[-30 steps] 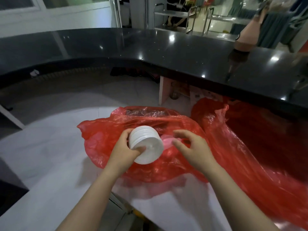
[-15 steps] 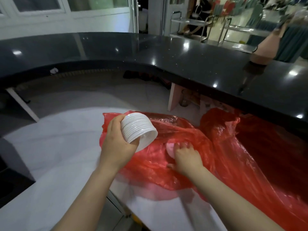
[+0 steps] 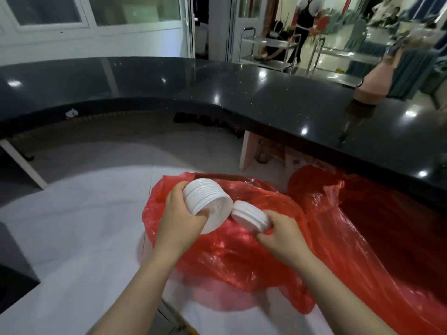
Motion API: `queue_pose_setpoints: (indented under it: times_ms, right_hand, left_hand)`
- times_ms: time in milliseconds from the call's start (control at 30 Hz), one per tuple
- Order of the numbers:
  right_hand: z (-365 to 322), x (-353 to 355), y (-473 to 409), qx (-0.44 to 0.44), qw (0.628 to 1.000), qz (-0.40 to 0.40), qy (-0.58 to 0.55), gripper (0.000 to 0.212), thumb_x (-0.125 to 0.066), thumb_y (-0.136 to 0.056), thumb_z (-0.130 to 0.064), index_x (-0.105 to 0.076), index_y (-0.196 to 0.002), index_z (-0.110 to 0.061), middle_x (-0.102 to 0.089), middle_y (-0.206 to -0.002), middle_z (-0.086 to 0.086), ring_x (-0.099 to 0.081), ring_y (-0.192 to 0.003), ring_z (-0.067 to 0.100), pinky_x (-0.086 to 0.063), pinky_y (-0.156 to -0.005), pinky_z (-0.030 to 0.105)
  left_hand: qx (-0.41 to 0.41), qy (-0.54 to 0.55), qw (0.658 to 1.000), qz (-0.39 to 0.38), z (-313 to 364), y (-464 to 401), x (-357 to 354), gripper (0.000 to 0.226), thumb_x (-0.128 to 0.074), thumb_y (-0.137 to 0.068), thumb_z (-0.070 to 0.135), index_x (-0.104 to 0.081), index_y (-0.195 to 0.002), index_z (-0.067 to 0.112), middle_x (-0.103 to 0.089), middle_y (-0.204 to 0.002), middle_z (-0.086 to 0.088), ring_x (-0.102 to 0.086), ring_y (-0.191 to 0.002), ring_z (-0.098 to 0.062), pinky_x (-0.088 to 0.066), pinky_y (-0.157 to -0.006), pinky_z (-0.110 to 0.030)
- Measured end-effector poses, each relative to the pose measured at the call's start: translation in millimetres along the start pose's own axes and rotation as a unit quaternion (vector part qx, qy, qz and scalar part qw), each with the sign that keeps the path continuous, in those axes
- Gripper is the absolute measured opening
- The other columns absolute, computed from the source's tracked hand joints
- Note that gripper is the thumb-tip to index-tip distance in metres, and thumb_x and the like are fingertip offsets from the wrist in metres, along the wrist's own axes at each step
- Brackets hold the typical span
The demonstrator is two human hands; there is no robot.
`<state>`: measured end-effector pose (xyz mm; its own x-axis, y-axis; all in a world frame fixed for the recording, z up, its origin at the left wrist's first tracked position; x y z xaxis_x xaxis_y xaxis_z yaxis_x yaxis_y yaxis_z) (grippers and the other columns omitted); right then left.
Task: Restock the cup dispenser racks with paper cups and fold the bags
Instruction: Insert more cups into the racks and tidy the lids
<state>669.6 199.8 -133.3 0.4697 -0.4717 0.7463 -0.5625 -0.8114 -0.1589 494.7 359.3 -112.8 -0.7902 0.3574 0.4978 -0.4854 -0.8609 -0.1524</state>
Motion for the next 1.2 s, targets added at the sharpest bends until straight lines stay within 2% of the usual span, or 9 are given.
queue_pose_setpoints:
  times_ms: [100, 300, 433, 600, 700, 767, 900, 1033, 1200]
  right_hand:
    - [-12, 16, 3, -0.013, 0.991, 0.038, -0.129, 0.040, -0.079, -0.068, -0.023, -0.052, -0.092, -0.039, -0.061, -0.087, -0.020, -0.058, -0.080, -0.001, -0.044, -0.064, 0.013]
    - [-18, 38, 8, -0.008, 0.949, 0.080, -0.305, 0.044, -0.069, -0.083, -0.006, -0.057, -0.114, -0.034, -0.064, -0.108, -0.016, -0.061, -0.099, 0.005, -0.050, -0.081, 0.019]
    - [-23, 46, 16, -0.016, 0.947, 0.163, -0.275, 0.031, -0.079, -0.072, -0.012, -0.063, -0.092, -0.032, -0.066, -0.089, -0.013, -0.062, -0.081, 0.008, -0.049, -0.068, 0.020]
    - [-62, 14, 15, 0.070, 0.965, 0.082, -0.237, 0.037, -0.083, -0.066, -0.013, -0.060, -0.096, -0.016, -0.062, -0.120, -0.011, -0.056, -0.113, 0.005, -0.044, -0.088, 0.018]
    - [-75, 5, 20, 0.117, 0.965, 0.063, -0.224, 0.042, -0.077, -0.071, -0.022, -0.054, -0.105, -0.031, -0.055, -0.126, -0.021, -0.051, -0.119, 0.001, -0.042, -0.091, 0.015]
    - [-83, 0, 26, 0.171, 0.960, 0.064, -0.214, 0.054, -0.074, -0.074, -0.017, -0.050, -0.120, -0.033, -0.046, -0.133, -0.024, -0.046, -0.125, 0.001, -0.039, -0.100, 0.019]
    - [-98, -31, 40, 0.261, 0.947, 0.011, -0.188, 0.090, -0.070, -0.077, -0.003, -0.018, -0.147, -0.024, -0.021, -0.154, -0.001, -0.017, -0.145, 0.022, -0.019, -0.117, 0.031]
    - [-113, -61, 49, 0.305, 0.929, 0.001, -0.212, 0.090, -0.069, -0.077, -0.005, -0.014, -0.147, -0.016, -0.021, -0.153, 0.006, -0.017, -0.144, 0.027, -0.018, -0.117, 0.036]
    - [-158, -95, 76, 0.341, 0.911, -0.034, -0.229, 0.086, -0.069, -0.080, -0.004, -0.015, -0.147, -0.015, -0.024, -0.152, 0.009, -0.021, -0.143, 0.029, -0.021, -0.115, 0.038]
  left_hand:
    - [0.029, 0.017, 0.999, -0.011, 0, -3, -6, 0.070, -0.070, -0.074, 0.022, -0.034, -0.135, 0.029, -0.040, -0.132, 0.001, -0.045, -0.112, -0.018, -0.044, -0.095, -0.040]
    - [0.064, 0.101, 0.993, -0.015, 11, -6, -11, 0.069, -0.066, -0.070, 0.032, -0.039, -0.133, 0.019, -0.048, -0.129, -0.007, -0.050, -0.115, -0.026, -0.045, -0.099, -0.049]
    - [0.059, 0.074, 0.995, 0.036, 13, 7, -5, 0.067, -0.069, -0.078, 0.026, -0.035, -0.136, 0.019, -0.040, -0.132, -0.006, -0.046, -0.117, -0.026, -0.043, -0.100, -0.045]
    - [0.075, 0.103, 0.991, 0.032, 24, 30, -13, 0.097, -0.071, -0.068, 0.057, -0.023, -0.144, 0.022, -0.032, -0.142, -0.004, -0.039, -0.125, -0.019, -0.034, -0.101, -0.032]
    - [0.081, 0.137, 0.987, 0.039, 28, 41, -6, 0.105, -0.065, -0.048, 0.070, -0.035, -0.134, 0.018, -0.048, -0.129, -0.002, -0.051, -0.116, -0.017, -0.045, -0.099, -0.039]
    - [0.075, 0.143, 0.986, 0.048, 26, 51, 0, 0.103, -0.064, -0.047, 0.072, -0.036, -0.131, 0.019, -0.052, -0.124, 0.003, -0.055, -0.112, -0.013, -0.048, -0.093, -0.031]
    - [0.089, 0.135, 0.985, 0.062, 20, 73, 13, 0.095, -0.064, -0.048, 0.072, -0.031, -0.126, 0.029, -0.052, -0.118, 0.014, -0.056, -0.105, -0.001, -0.048, -0.075, -0.013]
    - [0.142, 0.145, 0.975, 0.094, -1, 100, 33, 0.092, -0.080, -0.055, 0.063, -0.030, -0.126, 0.032, -0.051, -0.118, 0.018, -0.056, -0.102, 0.004, -0.051, -0.078, -0.018]
    - [0.163, 0.102, 0.961, 0.201, -14, 147, 86, 0.086, -0.076, -0.055, 0.063, -0.036, -0.123, 0.029, -0.052, -0.111, 0.019, -0.053, -0.091, 0.019, -0.044, -0.065, -0.004]
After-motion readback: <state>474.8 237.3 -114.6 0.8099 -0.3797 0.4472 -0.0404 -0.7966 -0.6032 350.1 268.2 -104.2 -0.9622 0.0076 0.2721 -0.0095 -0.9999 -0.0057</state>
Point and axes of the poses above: each hand's wrist, its own y-axis away from the middle knuckle, its own x-axis out of the back of the hand, z = x × y, the point moved 7 cm from there along -y, towards the middle knuckle
